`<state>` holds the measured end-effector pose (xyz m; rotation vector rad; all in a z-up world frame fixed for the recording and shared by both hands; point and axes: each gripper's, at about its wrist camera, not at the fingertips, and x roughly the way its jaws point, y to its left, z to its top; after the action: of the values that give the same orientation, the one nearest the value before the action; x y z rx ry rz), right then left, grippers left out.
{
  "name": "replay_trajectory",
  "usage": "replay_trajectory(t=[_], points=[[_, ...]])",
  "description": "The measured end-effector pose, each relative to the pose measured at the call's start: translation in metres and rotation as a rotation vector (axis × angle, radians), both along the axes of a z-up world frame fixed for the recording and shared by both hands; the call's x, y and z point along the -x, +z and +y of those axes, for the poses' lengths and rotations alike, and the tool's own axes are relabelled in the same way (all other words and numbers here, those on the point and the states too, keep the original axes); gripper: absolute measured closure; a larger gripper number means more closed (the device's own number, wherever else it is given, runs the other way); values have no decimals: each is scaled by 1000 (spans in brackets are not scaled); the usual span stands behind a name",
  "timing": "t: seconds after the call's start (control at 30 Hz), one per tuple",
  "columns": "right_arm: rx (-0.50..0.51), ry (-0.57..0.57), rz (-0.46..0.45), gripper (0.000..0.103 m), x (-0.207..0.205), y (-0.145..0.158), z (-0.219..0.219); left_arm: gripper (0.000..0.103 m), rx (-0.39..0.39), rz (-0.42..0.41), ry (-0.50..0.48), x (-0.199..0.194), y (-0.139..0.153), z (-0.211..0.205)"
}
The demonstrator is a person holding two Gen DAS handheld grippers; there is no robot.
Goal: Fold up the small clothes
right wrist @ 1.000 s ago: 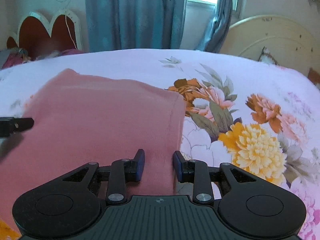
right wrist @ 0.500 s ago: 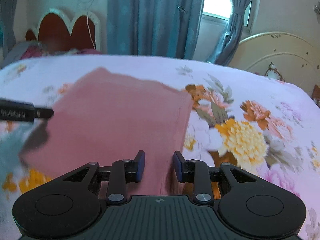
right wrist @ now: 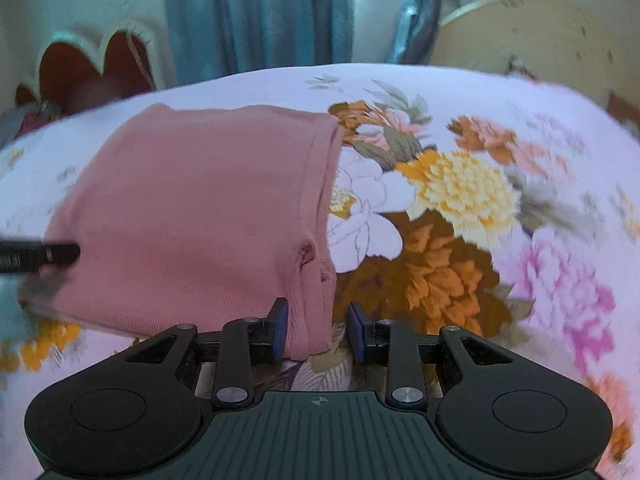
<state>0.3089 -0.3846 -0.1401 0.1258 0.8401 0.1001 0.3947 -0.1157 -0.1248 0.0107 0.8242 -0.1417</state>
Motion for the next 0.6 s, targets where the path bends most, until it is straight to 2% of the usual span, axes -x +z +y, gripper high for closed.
replay_trajectory(t=[0.2,0.33,0.37,0.4,0.43,0.47,0.6], points=[[-3,63,-11,73,-2,20,-3,33,12,-4,-20,-2,13,5],[-78,38,-19,72,-15,29,-11,31,24,-33,-4,-10,28,10],[-95,32,-17,70,-20,29,-13,28,34,-35,1,-14,30,11],[-105,23,-15,58,-25,29,-14,25,43,-34,5,-20,32,12],[-116,14,-18,38,-30,30,-15,25,47,-32,5,-25,32,12],[-126,9,-35,33,-35,31,-15,24,50,-33,6,-30,32,11],[-139,19,-37,33,-59,28,-11,22,54,-29,-3,-48,27,6]])
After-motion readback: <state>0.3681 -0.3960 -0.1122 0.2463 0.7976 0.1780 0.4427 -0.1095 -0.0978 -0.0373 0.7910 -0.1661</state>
